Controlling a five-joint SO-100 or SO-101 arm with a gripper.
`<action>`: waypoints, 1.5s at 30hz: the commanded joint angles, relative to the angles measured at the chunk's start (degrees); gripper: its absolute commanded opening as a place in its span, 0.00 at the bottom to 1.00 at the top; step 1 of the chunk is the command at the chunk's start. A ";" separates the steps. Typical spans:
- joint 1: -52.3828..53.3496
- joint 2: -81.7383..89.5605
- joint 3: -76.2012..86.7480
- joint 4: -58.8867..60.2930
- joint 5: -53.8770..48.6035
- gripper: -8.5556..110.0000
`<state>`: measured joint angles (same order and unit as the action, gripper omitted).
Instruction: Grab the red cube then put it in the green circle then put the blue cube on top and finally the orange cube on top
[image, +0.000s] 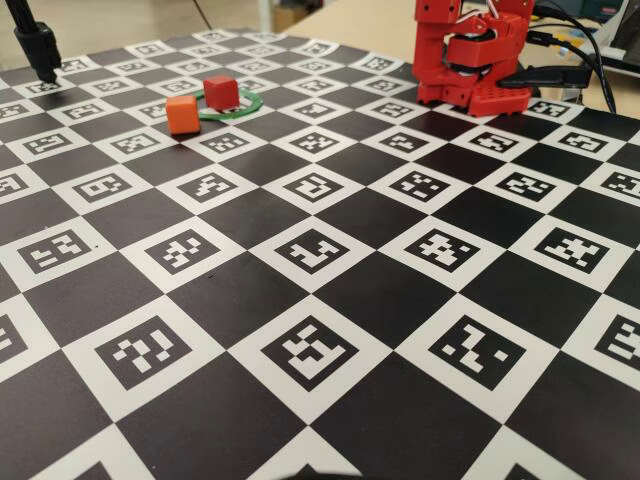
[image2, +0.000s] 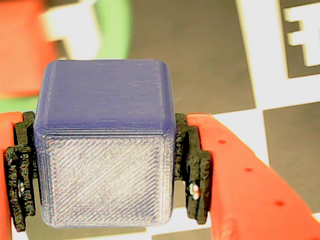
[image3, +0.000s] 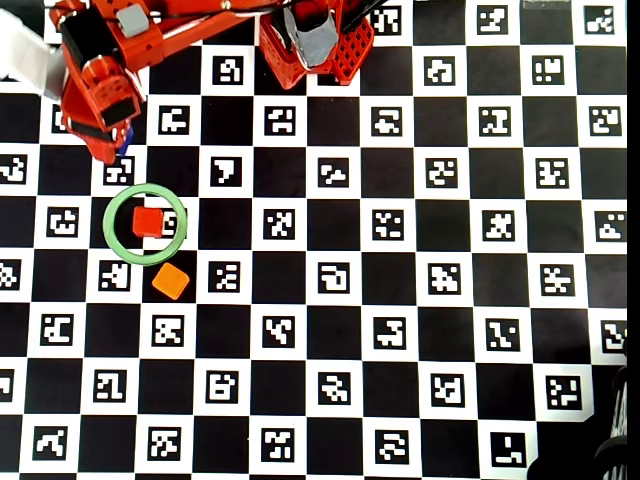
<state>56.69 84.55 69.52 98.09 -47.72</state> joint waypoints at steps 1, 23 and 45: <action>-4.04 -0.09 -7.65 2.20 -0.62 0.16; -10.46 -4.13 0.00 -8.61 2.11 0.16; -10.46 -4.48 16.70 -23.03 2.46 0.16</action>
<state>46.23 78.75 86.66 76.55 -45.00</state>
